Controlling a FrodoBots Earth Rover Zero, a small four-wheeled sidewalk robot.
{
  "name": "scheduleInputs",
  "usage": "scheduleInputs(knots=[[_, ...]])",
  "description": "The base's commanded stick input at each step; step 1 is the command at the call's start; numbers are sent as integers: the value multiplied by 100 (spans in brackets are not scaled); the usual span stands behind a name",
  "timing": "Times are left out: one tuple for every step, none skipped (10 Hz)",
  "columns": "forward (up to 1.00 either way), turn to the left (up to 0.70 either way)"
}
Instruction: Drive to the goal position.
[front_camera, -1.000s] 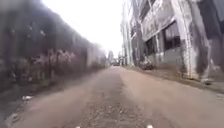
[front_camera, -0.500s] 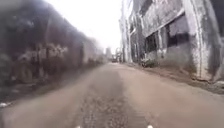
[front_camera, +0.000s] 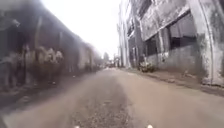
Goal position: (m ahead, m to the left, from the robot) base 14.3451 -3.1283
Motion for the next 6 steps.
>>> scheduleInputs(knots=[[100, 0], [100, 0], [100, 0], [100, 0], [100, 0], [100, 0]])
